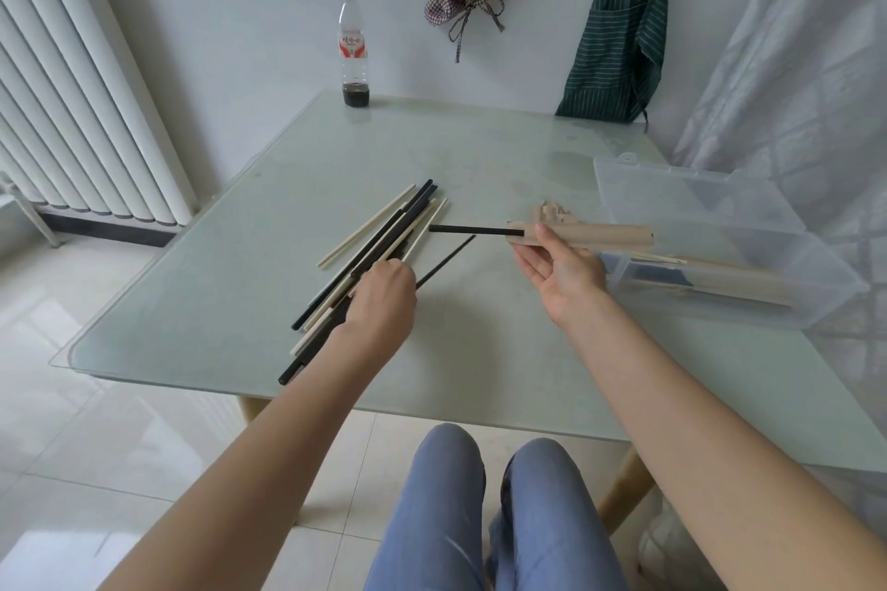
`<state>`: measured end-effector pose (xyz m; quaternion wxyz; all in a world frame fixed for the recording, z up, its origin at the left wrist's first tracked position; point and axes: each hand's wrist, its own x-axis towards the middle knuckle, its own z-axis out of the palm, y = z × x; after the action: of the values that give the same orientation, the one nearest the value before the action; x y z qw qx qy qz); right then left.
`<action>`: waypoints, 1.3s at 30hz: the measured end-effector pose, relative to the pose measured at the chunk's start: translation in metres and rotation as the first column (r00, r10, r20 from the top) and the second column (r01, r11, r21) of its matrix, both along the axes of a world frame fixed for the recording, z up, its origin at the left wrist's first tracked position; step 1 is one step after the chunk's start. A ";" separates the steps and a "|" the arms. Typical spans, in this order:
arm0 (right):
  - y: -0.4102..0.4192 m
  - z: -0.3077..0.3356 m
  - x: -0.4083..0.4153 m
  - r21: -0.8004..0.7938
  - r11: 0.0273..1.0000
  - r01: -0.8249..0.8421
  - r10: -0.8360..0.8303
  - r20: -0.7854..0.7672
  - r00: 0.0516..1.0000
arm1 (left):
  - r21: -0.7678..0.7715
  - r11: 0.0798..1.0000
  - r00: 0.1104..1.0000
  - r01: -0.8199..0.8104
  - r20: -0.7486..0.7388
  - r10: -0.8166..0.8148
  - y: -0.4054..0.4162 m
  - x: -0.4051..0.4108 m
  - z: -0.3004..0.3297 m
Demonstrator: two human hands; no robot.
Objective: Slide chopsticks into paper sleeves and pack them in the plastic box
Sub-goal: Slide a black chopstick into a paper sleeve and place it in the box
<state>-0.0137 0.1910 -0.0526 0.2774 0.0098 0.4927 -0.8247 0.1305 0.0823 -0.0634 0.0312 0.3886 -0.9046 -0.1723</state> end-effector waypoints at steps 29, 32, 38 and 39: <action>0.028 -0.004 -0.013 0.053 0.990 -0.130 0.135 -0.104 0.985 | -0.168 0.982 0.905 0.090 -0.398 -0.151 0.024 -0.021 0.022; 0.027 -0.004 -0.012 0.059 0.985 -0.161 0.167 -0.120 0.979 | -0.195 0.977 0.884 0.088 -0.436 -0.167 0.029 -0.023 0.022; 0.030 0.002 -0.015 0.042 0.992 -0.119 0.123 -0.105 0.987 | -0.196 0.964 0.804 0.179 -0.536 -0.258 0.028 -0.028 0.020; 0.030 0.001 -0.014 0.047 0.991 -0.122 0.126 -0.108 0.986 | -0.224 0.954 0.793 0.197 -0.536 -0.289 0.028 -0.029 0.019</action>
<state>-0.0274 0.2211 -0.0512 0.3002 -0.0609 0.5235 -0.7950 0.1018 0.1104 -0.0441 0.3044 0.1968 -0.9080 -0.2101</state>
